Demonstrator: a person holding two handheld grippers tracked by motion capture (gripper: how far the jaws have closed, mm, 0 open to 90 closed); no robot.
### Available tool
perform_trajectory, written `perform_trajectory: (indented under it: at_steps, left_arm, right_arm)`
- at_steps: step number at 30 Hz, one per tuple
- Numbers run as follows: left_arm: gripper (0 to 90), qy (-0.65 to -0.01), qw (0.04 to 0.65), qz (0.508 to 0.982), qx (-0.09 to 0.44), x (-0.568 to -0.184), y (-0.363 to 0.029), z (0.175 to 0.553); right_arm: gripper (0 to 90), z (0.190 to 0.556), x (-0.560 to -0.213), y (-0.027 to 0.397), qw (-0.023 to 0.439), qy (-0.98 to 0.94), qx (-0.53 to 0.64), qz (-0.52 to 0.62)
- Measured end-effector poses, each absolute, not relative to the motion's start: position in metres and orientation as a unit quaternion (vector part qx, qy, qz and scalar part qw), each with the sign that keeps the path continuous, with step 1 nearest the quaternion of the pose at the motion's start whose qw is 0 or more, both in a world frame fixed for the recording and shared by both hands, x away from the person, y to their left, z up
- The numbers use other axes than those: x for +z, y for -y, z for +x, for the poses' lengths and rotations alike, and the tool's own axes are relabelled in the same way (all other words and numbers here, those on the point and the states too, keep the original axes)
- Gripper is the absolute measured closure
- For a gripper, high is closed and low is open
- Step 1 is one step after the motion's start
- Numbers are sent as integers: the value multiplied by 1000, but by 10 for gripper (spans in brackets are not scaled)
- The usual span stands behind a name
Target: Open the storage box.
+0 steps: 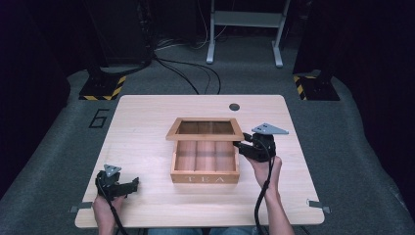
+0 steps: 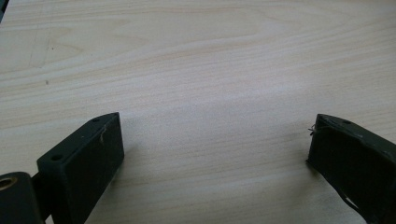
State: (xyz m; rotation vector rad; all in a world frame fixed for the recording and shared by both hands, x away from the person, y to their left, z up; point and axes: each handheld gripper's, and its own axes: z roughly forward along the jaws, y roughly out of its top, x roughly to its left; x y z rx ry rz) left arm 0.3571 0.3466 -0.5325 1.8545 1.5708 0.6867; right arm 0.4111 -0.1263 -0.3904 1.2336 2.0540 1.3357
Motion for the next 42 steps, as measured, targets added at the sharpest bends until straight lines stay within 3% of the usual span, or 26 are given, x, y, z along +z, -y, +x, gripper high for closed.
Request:
perform_trajectory:
  at_steps: [22, 42]
  left_arm:
    - [33, -593, 304, 699, 259, -533, -347, 357]
    - [33, -592, 303, 700, 260, -532, -347, 357]
  right_arm:
    - [529, 381, -446, 123, 171, -754, 453, 444]
    - [514, 372, -458, 128, 156, -772, 428, 444]
